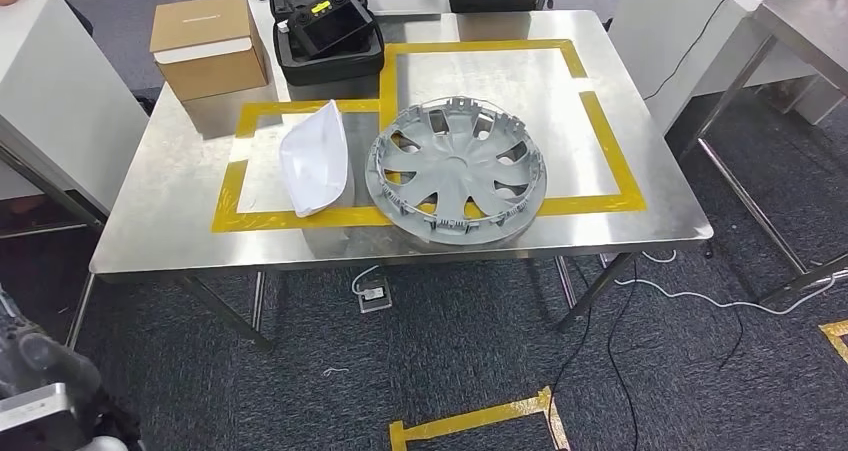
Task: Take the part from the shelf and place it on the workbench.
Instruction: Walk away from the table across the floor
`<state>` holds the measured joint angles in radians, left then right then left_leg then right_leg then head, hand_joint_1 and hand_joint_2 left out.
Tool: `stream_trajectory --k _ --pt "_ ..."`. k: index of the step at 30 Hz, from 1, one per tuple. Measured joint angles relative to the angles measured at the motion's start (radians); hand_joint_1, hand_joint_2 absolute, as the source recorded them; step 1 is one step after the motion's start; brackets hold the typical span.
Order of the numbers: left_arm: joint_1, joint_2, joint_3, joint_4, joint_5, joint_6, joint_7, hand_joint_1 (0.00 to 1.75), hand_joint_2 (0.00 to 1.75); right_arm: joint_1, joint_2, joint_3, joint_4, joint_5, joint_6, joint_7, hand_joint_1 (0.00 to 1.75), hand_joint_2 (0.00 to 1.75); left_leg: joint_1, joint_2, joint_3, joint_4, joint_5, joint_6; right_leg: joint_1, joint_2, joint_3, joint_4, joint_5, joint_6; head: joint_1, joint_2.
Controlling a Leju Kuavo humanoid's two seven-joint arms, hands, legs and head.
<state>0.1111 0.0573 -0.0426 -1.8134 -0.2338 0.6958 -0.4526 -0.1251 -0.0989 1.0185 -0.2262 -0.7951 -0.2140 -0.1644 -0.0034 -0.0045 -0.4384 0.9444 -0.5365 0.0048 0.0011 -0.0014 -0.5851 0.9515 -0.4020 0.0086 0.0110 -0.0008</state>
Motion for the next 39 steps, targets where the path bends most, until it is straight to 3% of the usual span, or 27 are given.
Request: stream_trajectory --k 2,4,6,7,8,9,11,13,15,17,19,21,22,23,24,25,26,28,29,30,32,33,34,36,37,38,39 --pt "-0.002 0.007 -0.017 0.001 0.0 0.0 0.0 0.0 0.0 0.002 -0.001 0.0 0.0 0.0 0.0 0.0 0.0 0.0 0.004 0.0 -0.01 -0.01 0.014 0.01 0.0 0.002 -0.012 0.012 -0.018 0.011 -0.003 0.0" --pt "-0.005 0.012 -0.033 0.002 0.0 0.0 0.001 0.0 0.0 0.003 -0.003 0.0 -0.001 -0.001 -0.001 0.0 0.0 0.0 0.01 0.0 -0.03 -0.017 0.035 0.02 -0.003 0.003 -0.039 0.096 -0.106 0.023 0.007 0.0" --pt "-0.006 0.019 -0.046 0.002 -0.005 0.0 0.003 0.0 0.0 0.002 -0.003 0.0 -0.001 -0.005 -0.003 -0.002 0.0 0.0 0.01 -0.002 -0.059 -0.013 0.056 0.024 -0.008 0.003 -0.068 0.231 -0.195 0.032 0.022 0.0" --pt "-0.006 0.022 -0.051 0.002 -0.009 0.0 0.006 0.0 0.0 0.002 -0.004 0.0 -0.001 -0.006 -0.003 -0.005 0.0 0.0 0.01 -0.002 -0.073 -0.009 0.065 0.023 -0.009 0.003 -0.07 0.279 -0.207 0.034 0.027 0.0" --pt "-0.006 0.025 -0.055 0.001 -0.012 0.0 0.01 0.0 0.0 0.001 -0.004 0.0 -0.001 -0.007 -0.003 -0.009 0.0 0.0 0.011 -0.002 -0.088 -0.006 0.074 0.021 -0.011 0.003 -0.06 0.298 -0.195 0.036 0.031 0.0" --pt "-0.006 0.028 -0.058 0.001 -0.014 0.0 0.014 0.0 0.0 0.001 -0.004 0.0 -0.001 -0.007 -0.003 -0.016 0.0 0.0 0.011 -0.002 -0.102 -0.003 0.083 0.019 -0.012 0.003 -0.034 0.281 -0.166 0.036 0.036 0.0" --pt "-0.006 0.031 -0.061 -0.002 -0.013 0.0 0.016 0.0 0.0 -0.002 -0.004 0.0 -0.001 -0.004 -0.005 -0.033 0.0 0.0 0.01 -0.002 -0.123 0.003 0.1 0.011 -0.014 0.004 0.065 0.152 -0.115 0.036 0.047 0.0" --pt "-0.005 0.033 -0.062 -0.007 -0.003 0.0 0.008 0.0 0.0 -0.005 -0.003 0.0 -0.002 -0.001 -0.01 -0.052 0.0 0.0 0.007 0.0 -0.134 0.006 0.115 0.0 -0.014 0.008 0.157 0.008 -0.116 0.029 0.054 0.0" --pt "-0.003 0.033 -0.063 -0.01 0.009 0.0 -0.004 0.0 0.0 -0.008 -0.003 0.0 -0.002 0.001 -0.013 -0.061 0.0 0.0 0.005 0.003 -0.142 0.007 0.133 -0.011 -0.01 0.011 0.178 -0.04 -0.127 0.017 0.053 0.0" --pt "0.004 0.033 -0.063 -0.01 0.016 0.0 -0.011 0.0 0.0 -0.009 -0.003 0.0 -0.002 0.001 -0.014 -0.063 0.0 0.0 0.008 0.005 -0.158 0.021 0.118 -0.022 -0.01 0.006 0.155 -0.036 -0.114 0.003 0.047 0.0" --pt "0.009 0.034 -0.063 -0.01 0.009 0.001 -0.014 0.0 0.0 -0.008 -0.003 0.0 -0.002 0.001 -0.015 -0.062 0.0 0.0 0.012 0.005 -0.188 0.095 0.03 -0.029 -0.01 0.0 0.122 -0.03 -0.093 -0.014 0.033 0.0" --pt "0.012 0.034 -0.063 -0.01 -0.039 0.001 -0.002 0.0 0.0 -0.006 -0.004 0.0 -0.002 0.0 -0.017 -0.055 0.0 0.0 0.012 0.006 -0.223 0.233 -0.071 -0.033 -0.003 -0.003 0.085 -0.019 -0.07 -0.022 0.016 0.0" --pt "0.015 0.034 -0.063 -0.01 -0.07 0.001 0.008 0.0 0.0 -0.005 -0.005 0.0 -0.001 0.0 -0.019 -0.052 0.0 0.0 0.012 0.006 -0.23 0.293 -0.092 -0.033 0.0 -0.005 0.064 -0.013 -0.059 -0.024 0.01 0.0" --pt "0.017 0.034 -0.063 -0.01 -0.094 0.001 0.017 0.0 0.0 -0.005 -0.007 0.0 -0.001 -0.001 -0.019 -0.049 0.0 0.0 0.011 0.005 -0.225 0.328 -0.086 -0.03 0.004 -0.006 0.043 -0.007 -0.048 -0.025 0.005 0.0" --pt "0.018 0.033 -0.063 -0.01 -0.107 0.001 0.022 0.0 0.0 -0.004 -0.008 0.0 -0.001 -0.002 -0.02 -0.048 0.0 0.0 0.01 0.005 -0.203 0.329 -0.059 -0.026 0.007 -0.006 0.024 -0.001 -0.038 -0.025 0.002 0.0" --pt "0.019 0.033 -0.063 -0.01 -0.112 0.001 0.025 0.0 0.0 -0.004 -0.008 0.0 -0.001 -0.002 -0.02 -0.048 0.0 0.0 0.008 0.004 -0.165 0.296 -0.027 -0.018 0.01 -0.006 0.007 0.004 -0.029 -0.025 -0.001 0.0" --pt "0.019 0.032 -0.063 -0.011 -0.114 0.001 0.027 0.0 0.0 -0.004 -0.008 0.0 -0.001 -0.002 -0.021 -0.048 0.0 0.0 0.003 0.004 -0.11 0.233 -0.008 -0.007 0.012 -0.006 -0.006 0.008 -0.019 -0.024 -0.004 0.0" --pt "0.018 0.031 -0.063 -0.016 -0.108 0.001 0.025 0.0 0.0 -0.003 -0.007 0.0 -0.002 -0.002 -0.021 -0.045 0.0 0.0 -0.009 0.004 0.007 0.072 -0.016 0.012 0.014 -0.004 -0.02 0.011 0.001 -0.019 -0.008 0.0" --pt "0.018 0.031 -0.062 -0.02 -0.099 0.001 0.02 0.0 0.0 -0.003 -0.007 0.0 -0.002 -0.002 -0.021 -0.043 0.0 0.0 -0.014 0.004 0.045 0.014 -0.03 0.018 0.013 -0.004 -0.023 0.01 0.012 -0.015 -0.008 0.0" --pt "0.02 0.03 -0.062 -0.022 -0.085 0.001 0.014 0.0 0.0 -0.003 -0.008 0.0 -0.002 -0.002 -0.021 -0.04 0.0 0.0 -0.017 0.005 0.062 -0.02 -0.035 0.02 0.014 -0.003 -0.025 0.008 0.024 -0.009 -0.009 0.0" --pt "0.026 0.027 -0.06 -0.023 -0.054 0.002 -0.001 0.0 0.0 0.0 -0.012 0.0 -0.001 -0.005 -0.022 -0.034 0.0 0.0 -0.012 0.003 0.045 -0.029 -0.018 0.025 0.012 -0.002 -0.037 0.006 0.027 0.002 -0.013 0.0" --pt "0.029 0.024 -0.058 -0.023 -0.044 0.002 -0.007 0.0 0.0 0.002 -0.013 0.001 -0.001 -0.007 -0.023 -0.032 0.0 0.0 -0.01 0.003 0.03 -0.031 -0.003 0.029 0.011 -0.001 -0.047 0.021 -0.001 0.01 -0.012 0.0" --pt "0.033 0.022 -0.056 -0.024 -0.037 0.002 -0.012 0.0 0.0 0.003 -0.015 0.001 -0.001 -0.01 -0.023 -0.03 0.0 0.0 -0.007 0.003 0.011 -0.032 0.014 0.033 0.009 0.0 -0.061 0.058 -0.051 0.017 -0.008 0.0" --pt "0.041 0.018 -0.05 -0.025 -0.033 0.002 -0.015 0.0 0.0 0.004 -0.017 0.001 -0.001 -0.012 -0.022 -0.029 0.0 0.0 -0.007 0.002 -0.025 -0.03 0.044 0.038 0.002 0.0 -0.087 0.186 -0.164 0.029 0.005 0.0" --pt "0.044 0.016 -0.046 -0.027 -0.032 0.002 -0.015 0.0 0.0 0.003 -0.017 0.001 -0.001 -0.012 -0.022 -0.028 0.0 0.0 -0.008 0.002 -0.044 -0.027 0.058 0.037 -0.001 0.0 -0.095 0.254 -0.19 0.033 0.01 0.0" --pt "0.047 0.015 -0.042 -0.028 -0.032 0.002 -0.014 0.0 0.0 0.002 -0.018 0.001 -0.001 -0.012 -0.022 -0.028 0.0 0.0 -0.007 0.002 -0.064 -0.023 0.071 0.035 -0.002 0.0 -0.093 0.3 -0.185 0.036 0.016 0.0" --pt "0.05 0.015 -0.038 -0.029 -0.031 0.002 -0.013 0.0 0.0 0.001 -0.018 0.001 -0.001 -0.012 -0.022 -0.028 0.0 0.0 -0.007 0.003 -0.085 -0.017 0.083 0.033 -0.005 0.0 -0.078 0.317 -0.157 0.037 0.021 0.0"
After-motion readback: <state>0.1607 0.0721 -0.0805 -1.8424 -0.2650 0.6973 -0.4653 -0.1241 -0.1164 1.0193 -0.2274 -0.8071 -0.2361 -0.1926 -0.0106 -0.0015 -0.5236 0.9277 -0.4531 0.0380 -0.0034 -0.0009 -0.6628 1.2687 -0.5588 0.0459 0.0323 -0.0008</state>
